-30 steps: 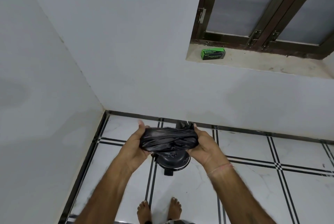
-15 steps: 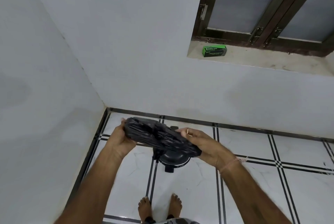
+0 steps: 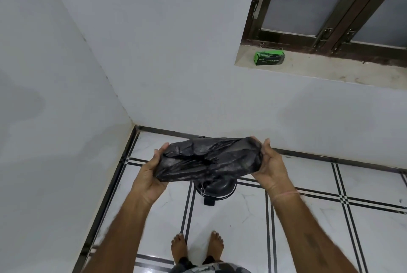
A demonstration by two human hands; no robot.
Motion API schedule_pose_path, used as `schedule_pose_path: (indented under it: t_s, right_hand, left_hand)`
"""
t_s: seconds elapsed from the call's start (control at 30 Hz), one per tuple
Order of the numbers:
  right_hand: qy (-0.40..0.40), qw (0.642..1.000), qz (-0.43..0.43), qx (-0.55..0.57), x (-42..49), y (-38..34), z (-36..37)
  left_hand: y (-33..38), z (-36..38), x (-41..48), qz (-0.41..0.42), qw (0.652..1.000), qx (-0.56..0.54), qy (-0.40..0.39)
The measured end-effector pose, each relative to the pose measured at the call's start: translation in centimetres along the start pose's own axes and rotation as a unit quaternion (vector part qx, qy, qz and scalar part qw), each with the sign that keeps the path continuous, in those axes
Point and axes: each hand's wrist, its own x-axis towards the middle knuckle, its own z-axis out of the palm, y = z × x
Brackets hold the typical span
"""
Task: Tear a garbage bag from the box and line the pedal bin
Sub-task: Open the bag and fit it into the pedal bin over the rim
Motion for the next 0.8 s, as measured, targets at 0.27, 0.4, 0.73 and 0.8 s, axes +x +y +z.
schedule_pose_path:
  t_s: [0.27, 0.4, 0.73, 0.8]
  right_hand:
    - [0.007, 0.929, -0.003, -0.369, -0.4, -1.4, 5.9]
    - [-0.002, 0.872, -0.309, -0.38, 0.1, -6.6, 12.3]
    - [0.046, 0.92, 0.079, -0.382, 2.3, 3.2, 0.2]
    - [0.018, 0.918, -0.002, -0.397, 2.6, 0.2, 5.1]
  left_hand:
    - [2.8, 6.4, 2.6, 0.055, 0.94, 0.328, 0.073]
    - [7.1, 14.7, 0.3, 0.241, 0.911, 0.333, -0.013]
    - [-0.7, 0.2, 3.3, -0.026, 0.961, 0.258, 0.096]
    - [3.1, 4.3, 3.5, 0.046, 0.962, 0.26, 0.07]
